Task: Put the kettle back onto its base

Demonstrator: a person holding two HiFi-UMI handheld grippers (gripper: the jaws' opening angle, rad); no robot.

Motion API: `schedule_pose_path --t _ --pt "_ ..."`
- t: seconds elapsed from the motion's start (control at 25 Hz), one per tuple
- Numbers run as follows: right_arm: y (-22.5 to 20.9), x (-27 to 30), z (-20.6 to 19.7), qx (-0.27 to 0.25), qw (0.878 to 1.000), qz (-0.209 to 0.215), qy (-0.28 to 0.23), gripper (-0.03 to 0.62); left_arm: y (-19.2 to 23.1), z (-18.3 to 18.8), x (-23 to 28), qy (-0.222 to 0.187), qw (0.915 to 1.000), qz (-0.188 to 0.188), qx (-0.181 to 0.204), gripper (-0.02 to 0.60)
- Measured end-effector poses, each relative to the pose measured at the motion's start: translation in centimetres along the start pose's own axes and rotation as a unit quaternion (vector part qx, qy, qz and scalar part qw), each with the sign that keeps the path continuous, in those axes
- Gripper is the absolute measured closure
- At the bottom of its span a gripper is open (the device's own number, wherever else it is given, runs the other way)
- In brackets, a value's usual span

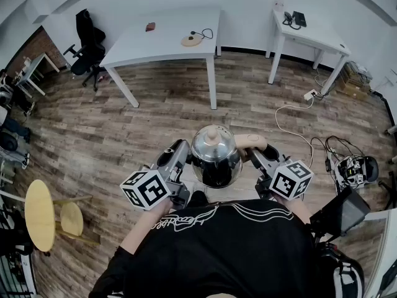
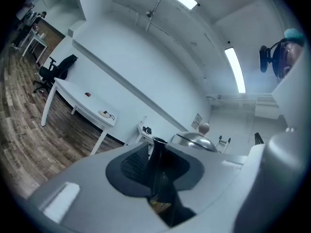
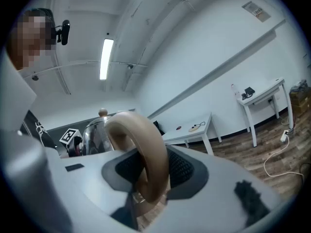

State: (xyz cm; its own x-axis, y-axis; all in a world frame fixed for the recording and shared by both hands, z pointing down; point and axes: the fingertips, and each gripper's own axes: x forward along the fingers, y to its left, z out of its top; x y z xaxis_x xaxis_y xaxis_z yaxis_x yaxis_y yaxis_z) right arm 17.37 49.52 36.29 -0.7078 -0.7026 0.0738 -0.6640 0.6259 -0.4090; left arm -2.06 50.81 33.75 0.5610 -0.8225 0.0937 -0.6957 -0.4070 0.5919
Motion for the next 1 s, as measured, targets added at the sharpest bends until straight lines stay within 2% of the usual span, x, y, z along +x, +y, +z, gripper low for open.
schedule_pose_path --t 0.28,0.52,0.72,1.0 --pt "-1.5 4.4 -1.1 0.001 1.000 0.003 0.018 0.459 4.4 0.6 1.8 0.007 0.9998 0.012 -0.013 0.515" --pt "-4.9 10.6 -1.0 0.007 0.999 -0.007 0.033 0.460 10.0 2.7 6.5 0.019 0.9994 0.011 -0.027 0.515" --pt "-9.0 18.9 0.2 0.023 0.999 -0.020 0.039 0.460 16.3 6.8 12.6 0.035 0.9989 0.008 -0.030 0.515" --pt "-13.9 31.4 3.5 0.029 0.999 -0.033 0.032 0.461 25.0 14.7 21.1 0.043 0.9988 -0.004 -0.022 0.515"
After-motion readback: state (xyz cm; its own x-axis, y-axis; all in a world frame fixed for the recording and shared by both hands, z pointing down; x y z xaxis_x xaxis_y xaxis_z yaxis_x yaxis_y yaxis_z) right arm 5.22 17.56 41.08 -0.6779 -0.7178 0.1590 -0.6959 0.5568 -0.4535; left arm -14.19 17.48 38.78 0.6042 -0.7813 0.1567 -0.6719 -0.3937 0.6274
